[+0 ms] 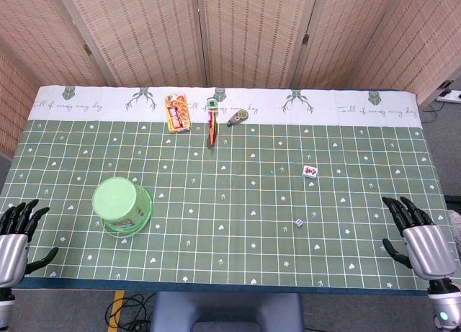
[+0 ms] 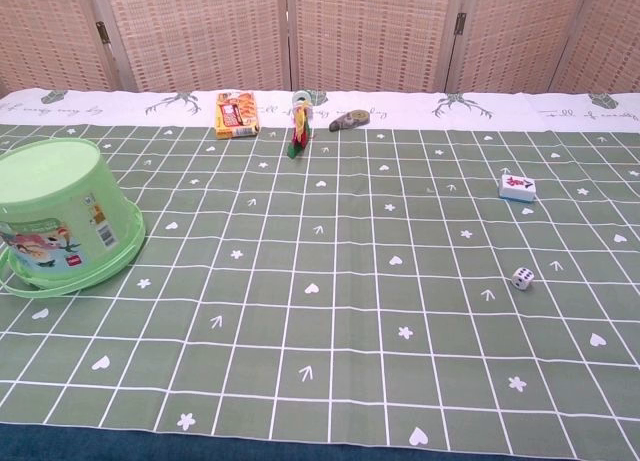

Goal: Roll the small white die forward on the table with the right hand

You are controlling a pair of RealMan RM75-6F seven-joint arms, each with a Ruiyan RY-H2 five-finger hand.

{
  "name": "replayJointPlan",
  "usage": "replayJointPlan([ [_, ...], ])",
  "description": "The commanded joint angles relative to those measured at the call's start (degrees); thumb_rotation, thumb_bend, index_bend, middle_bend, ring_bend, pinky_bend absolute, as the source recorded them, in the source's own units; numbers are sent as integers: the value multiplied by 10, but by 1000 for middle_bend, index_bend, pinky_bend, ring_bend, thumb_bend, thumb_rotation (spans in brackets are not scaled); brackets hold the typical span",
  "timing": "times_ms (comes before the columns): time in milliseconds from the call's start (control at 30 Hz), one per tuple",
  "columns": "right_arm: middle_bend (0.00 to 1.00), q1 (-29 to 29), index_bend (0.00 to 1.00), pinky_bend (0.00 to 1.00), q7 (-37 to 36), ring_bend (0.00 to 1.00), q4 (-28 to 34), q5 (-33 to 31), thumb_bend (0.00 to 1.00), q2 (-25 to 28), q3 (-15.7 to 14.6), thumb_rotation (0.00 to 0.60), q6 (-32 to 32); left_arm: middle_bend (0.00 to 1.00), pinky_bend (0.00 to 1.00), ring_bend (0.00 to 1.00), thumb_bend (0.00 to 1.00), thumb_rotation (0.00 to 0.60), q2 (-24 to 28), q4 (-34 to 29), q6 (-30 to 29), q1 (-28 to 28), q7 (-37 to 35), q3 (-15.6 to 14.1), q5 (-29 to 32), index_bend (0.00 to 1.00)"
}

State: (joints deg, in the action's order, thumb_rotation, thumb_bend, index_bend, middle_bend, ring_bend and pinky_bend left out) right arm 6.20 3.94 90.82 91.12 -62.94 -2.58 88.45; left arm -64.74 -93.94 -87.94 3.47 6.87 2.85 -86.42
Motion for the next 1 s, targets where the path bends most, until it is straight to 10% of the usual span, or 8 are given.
replayJointPlan([
  [33,154,-2,2,262,0,100,-2,5,251,-2,2,600,1,86,103,61,222,600,1,-1,0,0,0,0,0,190],
  [633,232,2,11,269,-6,175,-6,24,252,-10,14,600,-11,86,103,61,222,600,0,0,12,4,-2,-2,7,190],
  [1000,612,77,307,683,48,677,-20,31,252,-66,38,600,-115,86,103,61,222,600,-1,3,13,4,-7,-3,6,190],
])
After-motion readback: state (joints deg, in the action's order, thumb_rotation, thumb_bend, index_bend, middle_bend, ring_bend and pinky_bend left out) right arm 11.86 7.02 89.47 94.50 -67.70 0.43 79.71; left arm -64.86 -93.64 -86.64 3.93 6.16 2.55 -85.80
